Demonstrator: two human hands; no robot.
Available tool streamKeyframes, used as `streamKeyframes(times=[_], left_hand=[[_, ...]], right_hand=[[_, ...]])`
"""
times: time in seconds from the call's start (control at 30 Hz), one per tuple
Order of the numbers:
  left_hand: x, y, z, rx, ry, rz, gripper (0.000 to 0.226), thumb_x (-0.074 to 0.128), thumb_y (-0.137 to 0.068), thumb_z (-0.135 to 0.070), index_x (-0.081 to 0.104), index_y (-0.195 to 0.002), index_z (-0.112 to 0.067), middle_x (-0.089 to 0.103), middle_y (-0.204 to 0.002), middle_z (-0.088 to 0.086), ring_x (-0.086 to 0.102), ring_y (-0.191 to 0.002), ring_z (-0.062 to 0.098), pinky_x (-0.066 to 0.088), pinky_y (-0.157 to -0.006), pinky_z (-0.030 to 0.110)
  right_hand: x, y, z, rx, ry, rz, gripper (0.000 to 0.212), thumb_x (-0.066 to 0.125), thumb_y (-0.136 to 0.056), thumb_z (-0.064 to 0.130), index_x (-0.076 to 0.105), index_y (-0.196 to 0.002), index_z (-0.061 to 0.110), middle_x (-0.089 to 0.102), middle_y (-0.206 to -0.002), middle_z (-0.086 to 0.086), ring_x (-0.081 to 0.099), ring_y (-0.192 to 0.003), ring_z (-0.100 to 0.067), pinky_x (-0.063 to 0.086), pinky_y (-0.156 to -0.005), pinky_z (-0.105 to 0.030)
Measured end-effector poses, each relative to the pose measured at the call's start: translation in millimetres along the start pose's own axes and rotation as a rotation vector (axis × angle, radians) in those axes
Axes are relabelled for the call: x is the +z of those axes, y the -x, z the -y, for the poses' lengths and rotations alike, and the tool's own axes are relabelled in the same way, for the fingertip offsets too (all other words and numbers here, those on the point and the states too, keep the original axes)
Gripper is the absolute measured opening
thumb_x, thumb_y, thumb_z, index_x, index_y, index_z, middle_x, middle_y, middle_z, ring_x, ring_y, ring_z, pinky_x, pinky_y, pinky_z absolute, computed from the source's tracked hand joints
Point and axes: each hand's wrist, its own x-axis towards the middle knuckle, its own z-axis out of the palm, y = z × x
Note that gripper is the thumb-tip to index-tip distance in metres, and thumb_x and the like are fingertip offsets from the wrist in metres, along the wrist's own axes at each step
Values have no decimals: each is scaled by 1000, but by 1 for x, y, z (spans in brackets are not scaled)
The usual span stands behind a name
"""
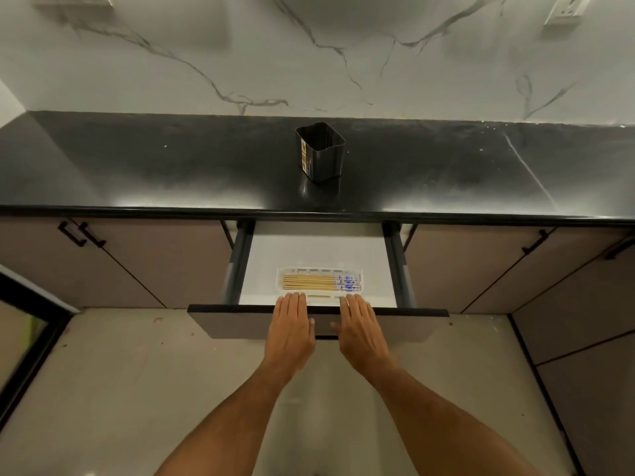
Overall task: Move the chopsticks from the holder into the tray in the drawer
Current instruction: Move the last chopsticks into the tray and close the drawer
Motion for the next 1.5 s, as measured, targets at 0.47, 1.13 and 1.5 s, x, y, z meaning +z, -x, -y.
streamKeyframes(times=[0.47, 1.13, 1.5], left_hand=[[47, 41, 15, 32, 26, 150, 58, 54, -100, -23, 37, -153, -6, 43, -156, 14, 38, -147, 31, 14, -122, 37], [101, -59, 28, 55, -28, 433, 53, 59, -96, -5, 47, -145, -19, 52, -147, 7, 49, -134, 25, 38, -116, 33], [120, -155, 29, 166, -291, 307, 46, 52, -97, -1, 46, -141, -10, 52, -142, 13, 45, -135, 30, 23, -123, 39]], right_hand=[[43, 15, 26, -63, -34, 130, 39, 65, -96, 34, 60, -126, 10, 64, -114, -7, 62, -103, -22, 56, -90, -35], [58, -77, 20, -60, 69, 448, 31, 54, -97, 1, 69, -123, 10, 71, -116, -13, 67, -106, -32, 53, -96, -42], [55, -176, -3, -64, 27, 398, 22, 59, -96, 6, 70, -114, 11, 72, -110, -10, 69, -102, -27, 54, -96, -39]])
